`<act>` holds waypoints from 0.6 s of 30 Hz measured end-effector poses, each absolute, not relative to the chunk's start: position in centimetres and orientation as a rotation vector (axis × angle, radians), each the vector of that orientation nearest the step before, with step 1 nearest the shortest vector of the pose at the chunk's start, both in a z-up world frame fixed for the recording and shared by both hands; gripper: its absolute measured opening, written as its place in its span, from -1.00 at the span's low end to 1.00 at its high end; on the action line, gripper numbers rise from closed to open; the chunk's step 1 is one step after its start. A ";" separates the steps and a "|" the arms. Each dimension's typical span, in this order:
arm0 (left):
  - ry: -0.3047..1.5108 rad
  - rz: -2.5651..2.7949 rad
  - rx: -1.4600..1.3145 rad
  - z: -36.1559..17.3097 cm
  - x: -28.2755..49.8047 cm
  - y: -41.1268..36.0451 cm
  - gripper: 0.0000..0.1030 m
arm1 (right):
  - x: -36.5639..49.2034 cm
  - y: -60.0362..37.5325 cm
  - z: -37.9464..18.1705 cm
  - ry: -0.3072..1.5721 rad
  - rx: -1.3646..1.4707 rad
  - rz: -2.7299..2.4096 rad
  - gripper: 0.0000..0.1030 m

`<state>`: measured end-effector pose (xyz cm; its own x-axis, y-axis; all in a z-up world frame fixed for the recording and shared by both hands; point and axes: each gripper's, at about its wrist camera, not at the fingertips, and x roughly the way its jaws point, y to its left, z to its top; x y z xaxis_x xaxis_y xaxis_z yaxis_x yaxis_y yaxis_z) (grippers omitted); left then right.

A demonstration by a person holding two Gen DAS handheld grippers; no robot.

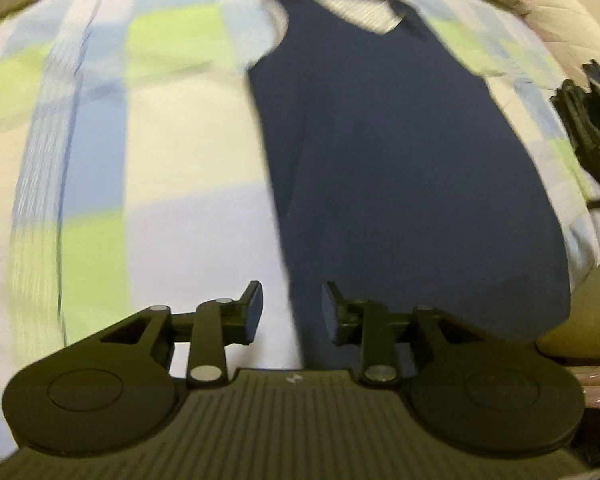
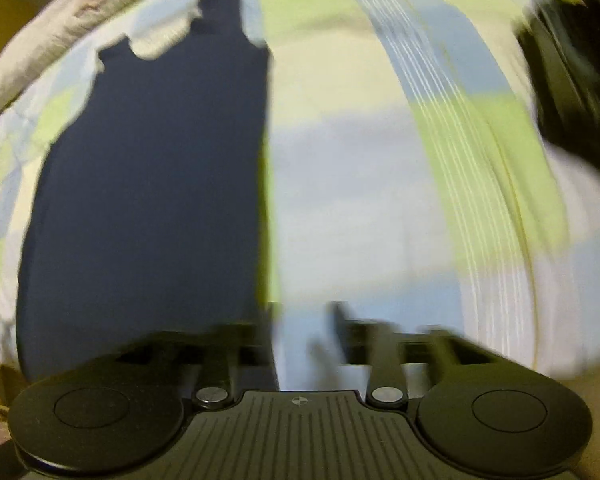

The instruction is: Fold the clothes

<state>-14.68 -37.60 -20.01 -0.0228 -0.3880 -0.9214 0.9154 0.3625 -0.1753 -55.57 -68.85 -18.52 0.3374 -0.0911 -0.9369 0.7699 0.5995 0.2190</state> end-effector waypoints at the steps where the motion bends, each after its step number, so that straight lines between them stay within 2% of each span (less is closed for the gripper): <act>1: 1.133 -1.164 0.599 -20.0 -13.8 -39.1 -0.37 | -53.9 -69.9 -18.2 1.082 0.726 -0.614 0.10; 8: 0.944 -1.289 0.673 -21.0 -6.3 -53.1 -0.32 | -42.1 -76.4 -17.7 1.095 0.538 -0.487 0.10; 11: 0.892 -1.320 0.669 -21.5 -3.7 -59.5 -0.24 | -37.2 -78.8 -18.7 1.119 0.408 -0.414 0.10; 18: 0.822 -1.355 0.723 -24.2 0.4 -71.6 -0.19 | -27.5 -85.0 -22.1 1.175 0.105 -0.203 0.09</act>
